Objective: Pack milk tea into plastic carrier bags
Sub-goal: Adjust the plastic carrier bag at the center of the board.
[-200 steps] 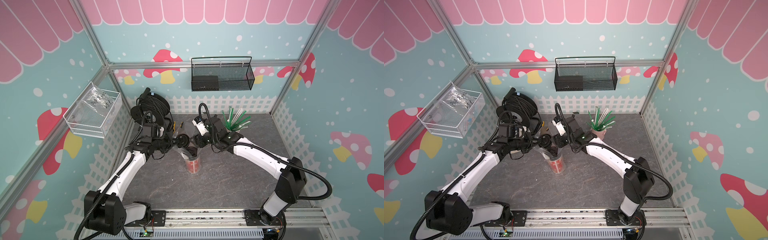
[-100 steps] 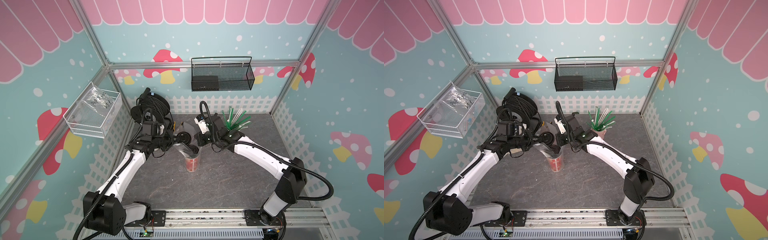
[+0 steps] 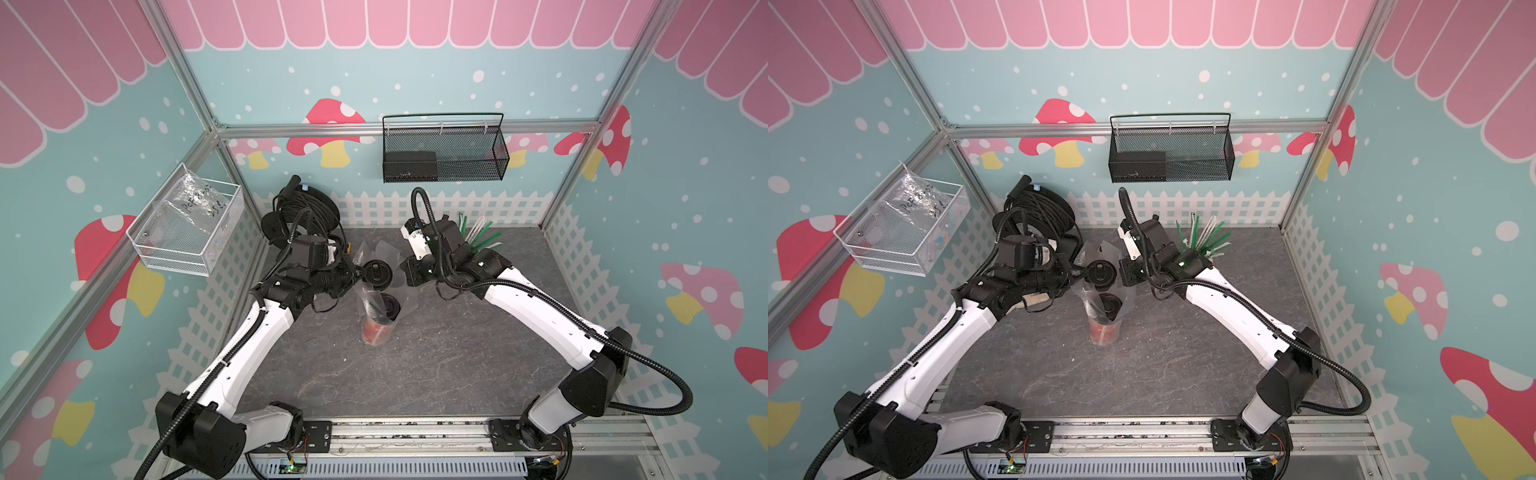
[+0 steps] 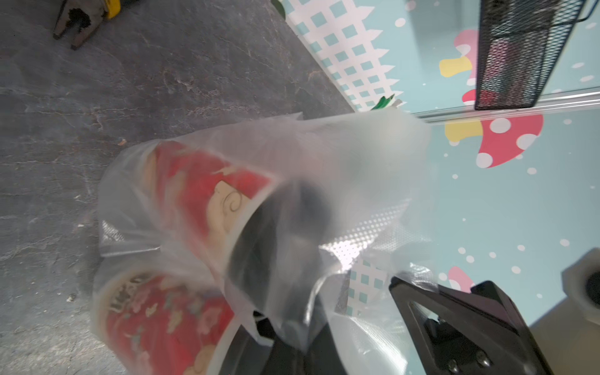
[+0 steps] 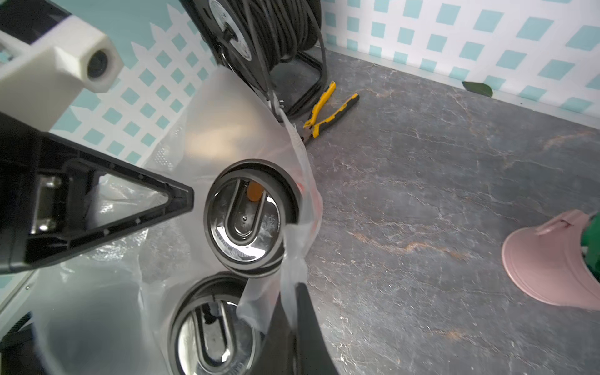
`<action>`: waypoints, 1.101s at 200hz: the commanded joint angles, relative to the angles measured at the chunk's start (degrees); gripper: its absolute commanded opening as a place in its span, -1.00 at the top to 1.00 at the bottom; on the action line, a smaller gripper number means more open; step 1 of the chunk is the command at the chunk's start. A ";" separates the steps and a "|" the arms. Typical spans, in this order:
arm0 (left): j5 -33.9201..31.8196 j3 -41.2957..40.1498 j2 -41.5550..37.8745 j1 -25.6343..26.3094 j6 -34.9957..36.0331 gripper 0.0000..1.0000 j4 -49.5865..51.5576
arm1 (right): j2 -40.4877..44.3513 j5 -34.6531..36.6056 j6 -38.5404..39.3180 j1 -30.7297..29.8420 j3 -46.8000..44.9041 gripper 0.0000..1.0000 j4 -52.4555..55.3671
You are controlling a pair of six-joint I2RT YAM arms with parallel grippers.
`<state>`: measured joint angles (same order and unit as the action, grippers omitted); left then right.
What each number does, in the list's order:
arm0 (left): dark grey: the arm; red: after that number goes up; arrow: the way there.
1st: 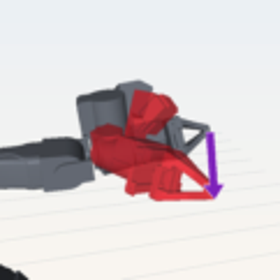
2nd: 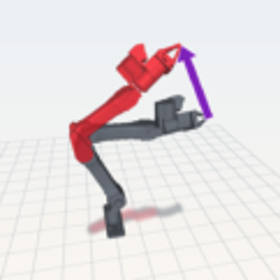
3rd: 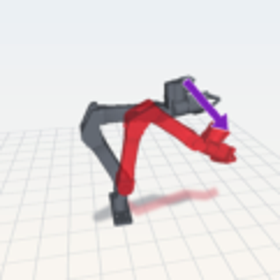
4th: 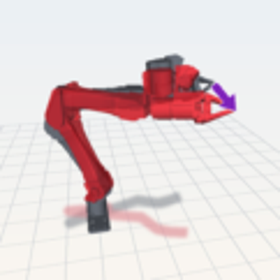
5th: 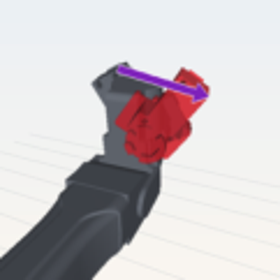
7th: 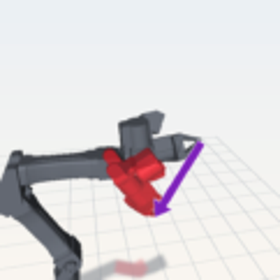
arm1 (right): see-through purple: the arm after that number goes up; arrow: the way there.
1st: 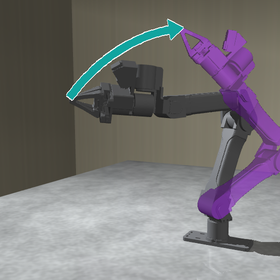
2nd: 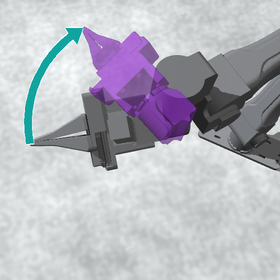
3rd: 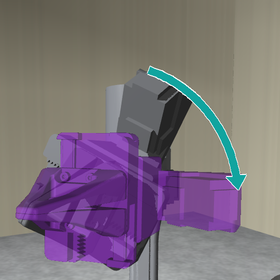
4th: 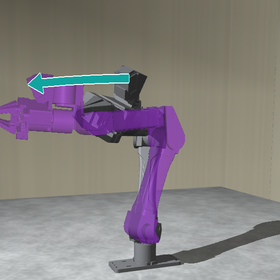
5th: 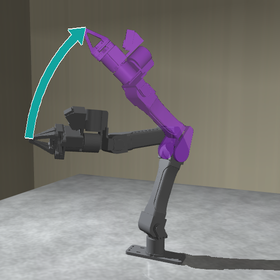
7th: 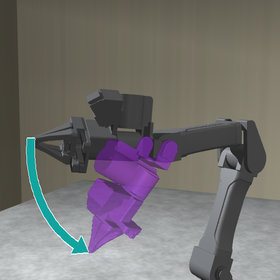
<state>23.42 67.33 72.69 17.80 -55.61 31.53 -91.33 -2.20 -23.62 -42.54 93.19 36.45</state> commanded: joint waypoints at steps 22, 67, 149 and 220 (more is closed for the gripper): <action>-4.29 -0.24 -1.48 3.38 -2.22 1.00 0.77 | 6.46 5.77 1.62 0.70 0.31 1.00 3.03; -3.46 1.01 0.64 4.21 -1.94 1.00 1.96 | 5.84 2.53 1.15 1.14 -3.01 1.00 2.08; -6.89 4.39 0.61 10.67 -3.04 1.00 4.68 | 6.38 3.90 1.05 2.36 -2.33 1.00 7.71; -4.12 -1.01 4.93 7.61 -3.98 1.00 0.40 | 2.89 0.56 2.63 4.74 -7.52 1.00 3.12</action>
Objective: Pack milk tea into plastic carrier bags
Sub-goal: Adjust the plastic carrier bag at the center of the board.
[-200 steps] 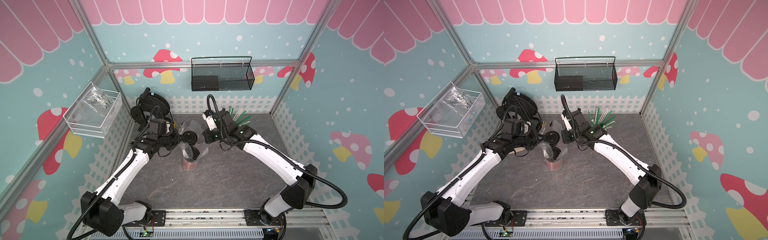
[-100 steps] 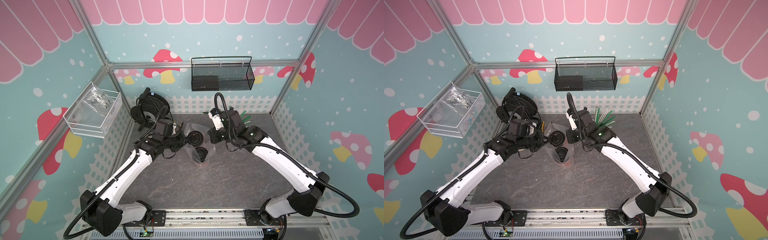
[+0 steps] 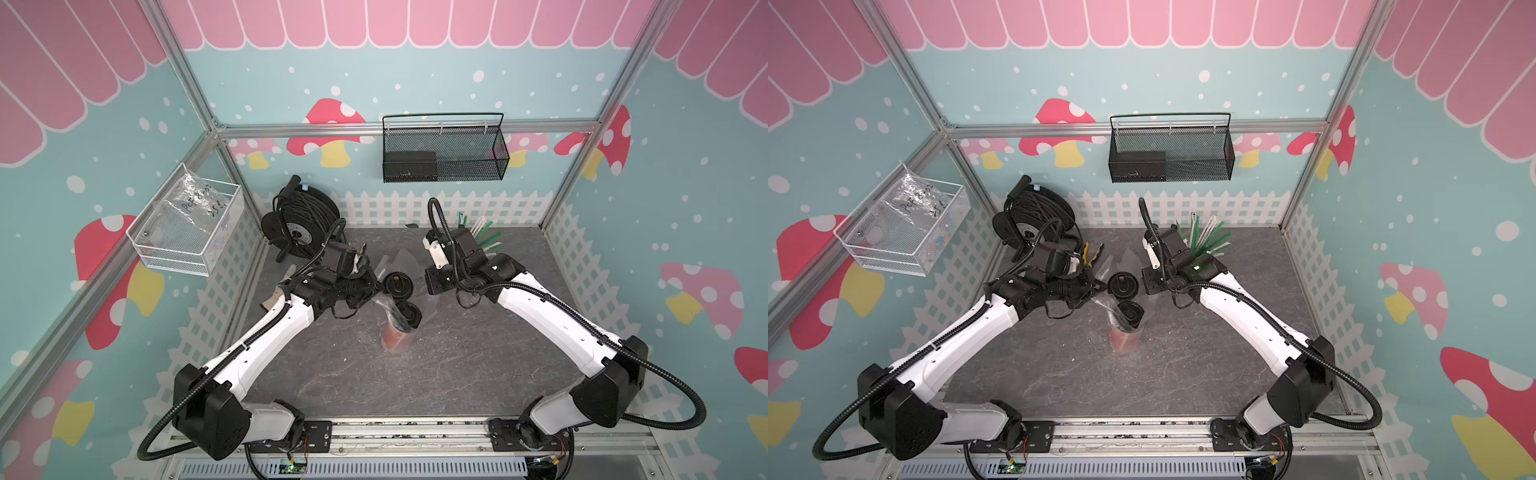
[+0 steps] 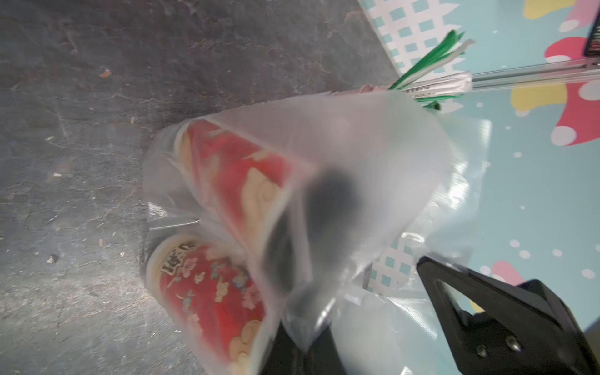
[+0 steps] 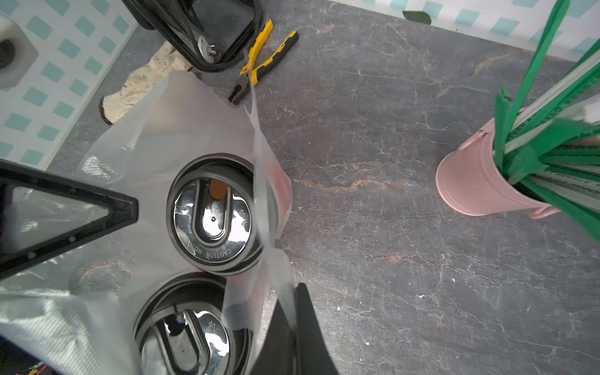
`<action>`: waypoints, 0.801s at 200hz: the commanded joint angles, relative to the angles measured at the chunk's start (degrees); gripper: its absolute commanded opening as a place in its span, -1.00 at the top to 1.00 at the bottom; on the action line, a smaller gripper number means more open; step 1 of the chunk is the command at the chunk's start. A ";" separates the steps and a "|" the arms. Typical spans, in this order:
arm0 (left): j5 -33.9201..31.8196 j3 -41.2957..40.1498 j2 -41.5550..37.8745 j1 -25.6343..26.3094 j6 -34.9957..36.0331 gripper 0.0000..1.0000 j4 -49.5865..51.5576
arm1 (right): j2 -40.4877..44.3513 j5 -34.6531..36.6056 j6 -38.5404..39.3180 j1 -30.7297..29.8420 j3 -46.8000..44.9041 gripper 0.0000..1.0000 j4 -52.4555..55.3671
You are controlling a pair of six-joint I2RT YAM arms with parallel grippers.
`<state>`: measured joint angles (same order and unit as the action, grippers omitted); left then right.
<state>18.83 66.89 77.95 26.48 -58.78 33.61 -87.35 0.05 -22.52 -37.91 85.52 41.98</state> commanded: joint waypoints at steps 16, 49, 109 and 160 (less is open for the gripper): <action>0.43 -0.67 -0.36 -1.56 -0.24 1.00 -1.67 | -1.43 -2.03 2.12 0.12 0.79 1.00 -2.80; 0.72 -0.11 -0.94 -2.73 0.89 1.00 -1.34 | 2.31 -5.28 1.52 0.12 0.87 1.00 -7.13; -4.03 1.93 -3.13 -0.29 2.53 1.00 1.11 | 1.93 -4.21 0.81 -0.53 2.47 1.00 -4.10; -3.23 1.93 -0.56 -0.46 3.48 1.00 0.48 | 2.42 -1.84 1.37 -0.53 1.55 1.00 -4.49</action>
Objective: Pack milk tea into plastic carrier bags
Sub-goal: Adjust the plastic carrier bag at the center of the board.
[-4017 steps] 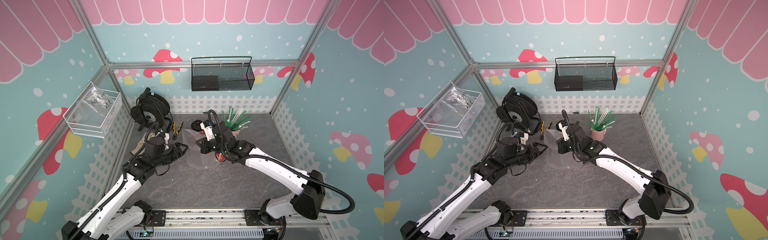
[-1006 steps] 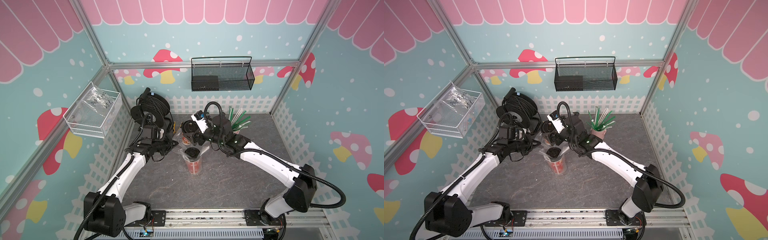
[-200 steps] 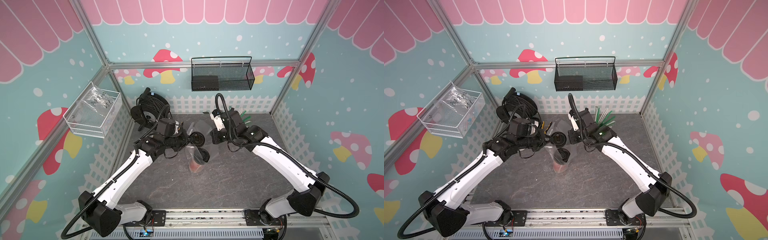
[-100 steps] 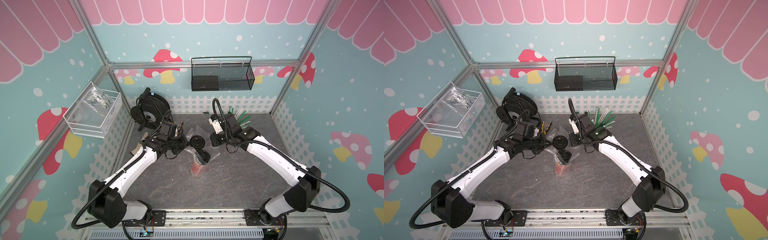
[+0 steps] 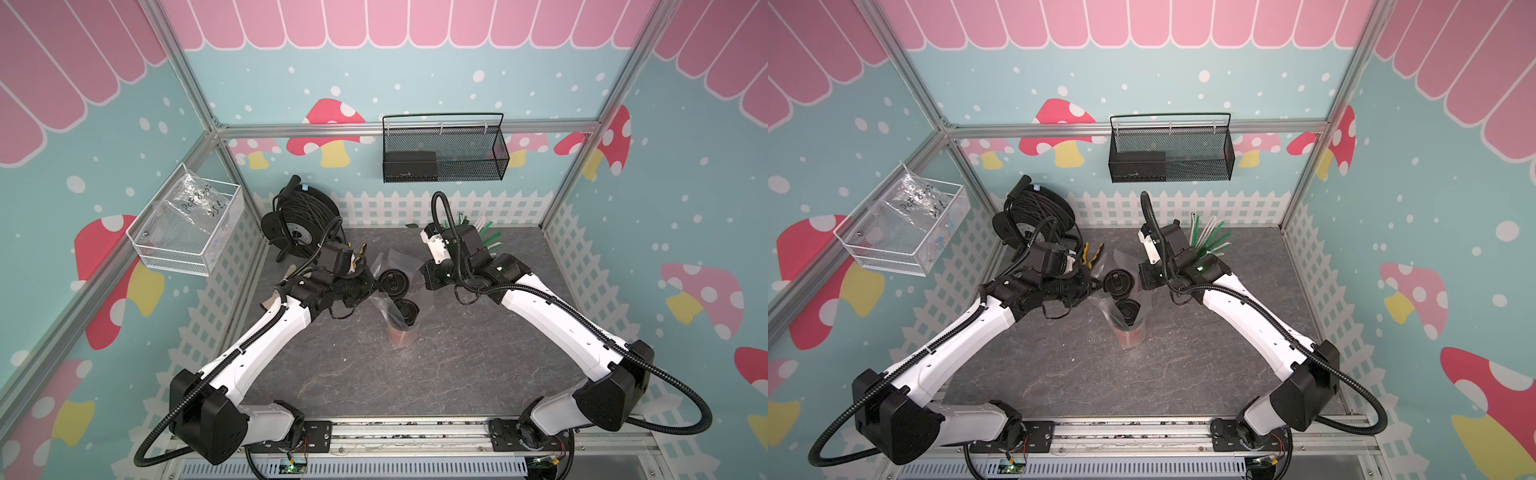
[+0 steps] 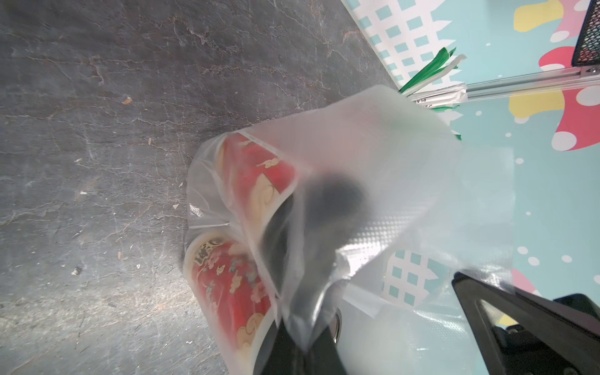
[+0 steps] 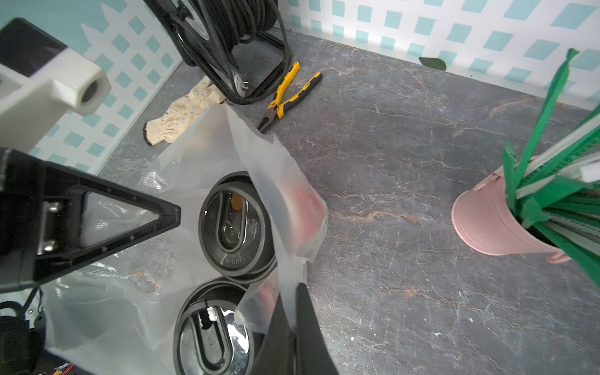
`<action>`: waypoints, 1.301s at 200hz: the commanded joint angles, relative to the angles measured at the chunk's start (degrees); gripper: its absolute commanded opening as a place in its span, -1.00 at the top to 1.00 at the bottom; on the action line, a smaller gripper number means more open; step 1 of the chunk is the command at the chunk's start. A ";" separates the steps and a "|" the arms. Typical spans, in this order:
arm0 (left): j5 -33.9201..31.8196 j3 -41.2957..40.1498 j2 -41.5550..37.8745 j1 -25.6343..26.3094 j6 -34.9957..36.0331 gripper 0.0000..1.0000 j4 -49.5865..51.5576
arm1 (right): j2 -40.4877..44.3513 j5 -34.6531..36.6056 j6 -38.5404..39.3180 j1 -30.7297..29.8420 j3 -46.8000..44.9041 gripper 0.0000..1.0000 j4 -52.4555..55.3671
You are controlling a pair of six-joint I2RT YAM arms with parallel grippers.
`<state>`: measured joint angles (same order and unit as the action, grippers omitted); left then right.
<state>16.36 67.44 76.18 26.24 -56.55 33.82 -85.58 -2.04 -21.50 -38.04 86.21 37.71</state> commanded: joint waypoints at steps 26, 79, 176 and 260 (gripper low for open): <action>-0.75 1.48 1.90 -0.31 1.39 1.00 -0.06 | 2.00 -0.02 1.58 -0.36 0.29 0.63 -2.58; -0.53 2.24 2.46 -0.48 1.51 1.00 -0.77 | 3.05 -1.56 6.81 -1.24 0.03 -0.32 -5.28; 0.51 2.82 2.60 -1.10 1.66 1.00 -0.93 | -10.94 -6.56 7.17 -1.25 1.82 -0.59 -7.83; 1.02 2.44 2.13 -1.72 2.06 1.00 -0.96 | -18.30 -0.75 2.65 -1.25 5.98 -0.18 -5.53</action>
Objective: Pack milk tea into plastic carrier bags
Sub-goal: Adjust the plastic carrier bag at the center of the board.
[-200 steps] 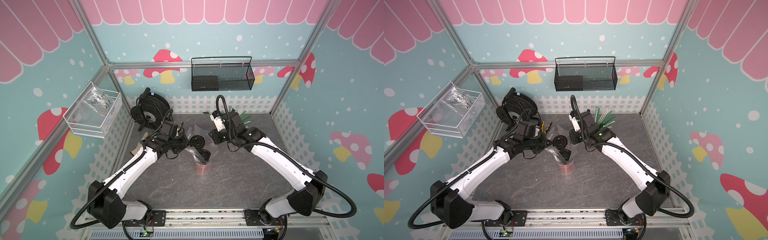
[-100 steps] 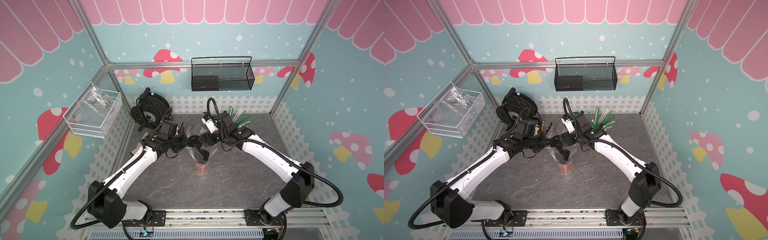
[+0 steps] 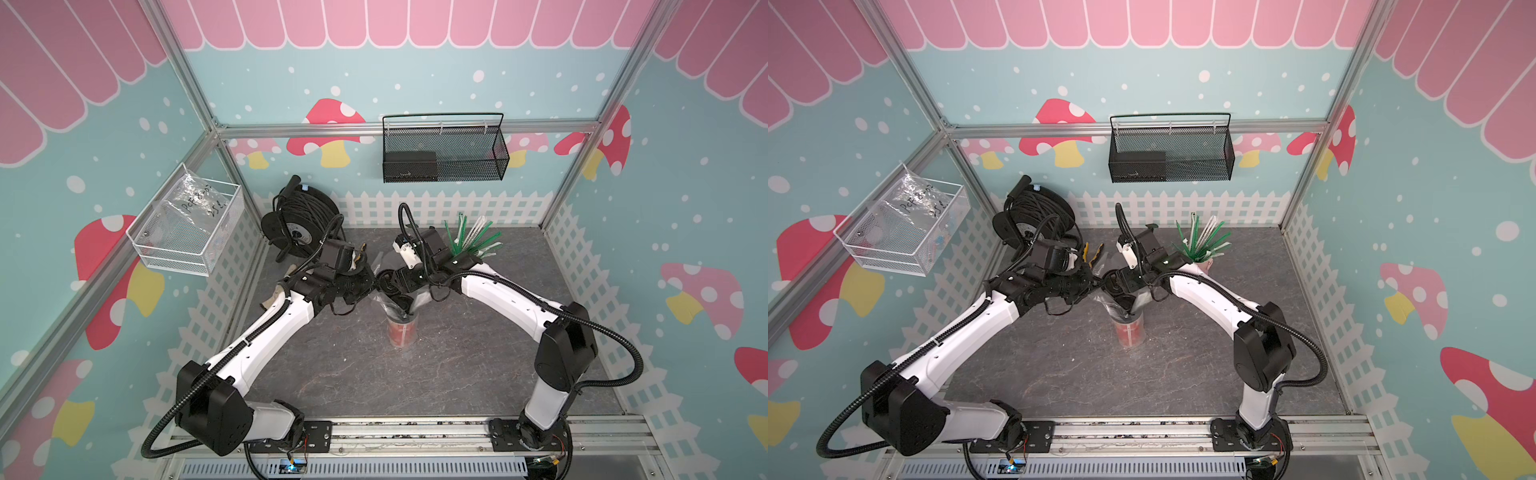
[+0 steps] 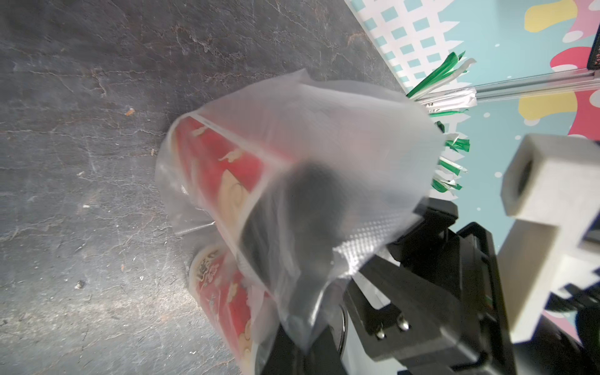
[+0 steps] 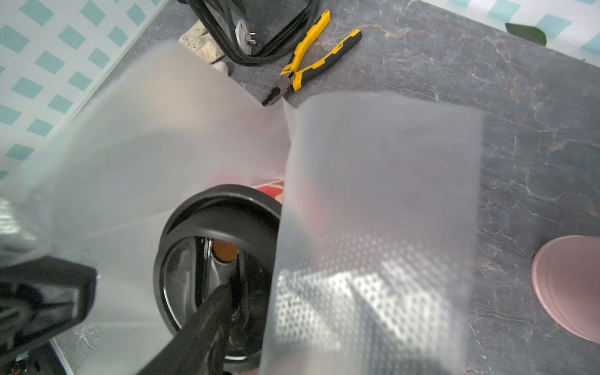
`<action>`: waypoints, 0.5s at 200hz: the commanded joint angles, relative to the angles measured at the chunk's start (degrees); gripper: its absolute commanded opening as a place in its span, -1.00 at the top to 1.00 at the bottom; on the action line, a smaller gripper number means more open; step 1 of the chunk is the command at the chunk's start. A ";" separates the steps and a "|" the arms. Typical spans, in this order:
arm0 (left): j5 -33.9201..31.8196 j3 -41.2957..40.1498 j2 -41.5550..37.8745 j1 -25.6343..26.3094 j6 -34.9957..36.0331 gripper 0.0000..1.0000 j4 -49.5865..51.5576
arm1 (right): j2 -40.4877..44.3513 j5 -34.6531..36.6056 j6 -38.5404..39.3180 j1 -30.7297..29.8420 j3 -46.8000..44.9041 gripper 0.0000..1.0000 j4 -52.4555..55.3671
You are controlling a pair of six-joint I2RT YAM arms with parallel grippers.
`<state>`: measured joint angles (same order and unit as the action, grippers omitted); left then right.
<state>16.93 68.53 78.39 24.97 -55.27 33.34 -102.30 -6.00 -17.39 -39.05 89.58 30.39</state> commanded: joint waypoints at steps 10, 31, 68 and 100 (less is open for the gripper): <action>0.64 1.38 0.00 -0.54 0.84 1.00 -0.59 | -2.23 3.36 -1.50 -0.28 3.11 -0.17 2.38; 1.25 1.18 0.21 -0.84 1.04 1.00 -0.62 | -2.59 3.38 -1.76 -0.28 3.37 -0.13 1.98; 1.68 0.56 0.27 -1.22 1.56 1.00 -0.57 | -3.45 1.40 -2.34 -0.33 5.02 -0.07 1.05; 2.47 0.60 0.30 -1.17 1.78 1.00 -0.65 | -0.25 -0.86 -3.25 -0.50 2.58 0.21 -2.79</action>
<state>18.20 68.51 78.43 24.05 -54.61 33.19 -104.90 -4.78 -19.75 -39.11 92.86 30.33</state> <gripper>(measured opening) 0.048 0.431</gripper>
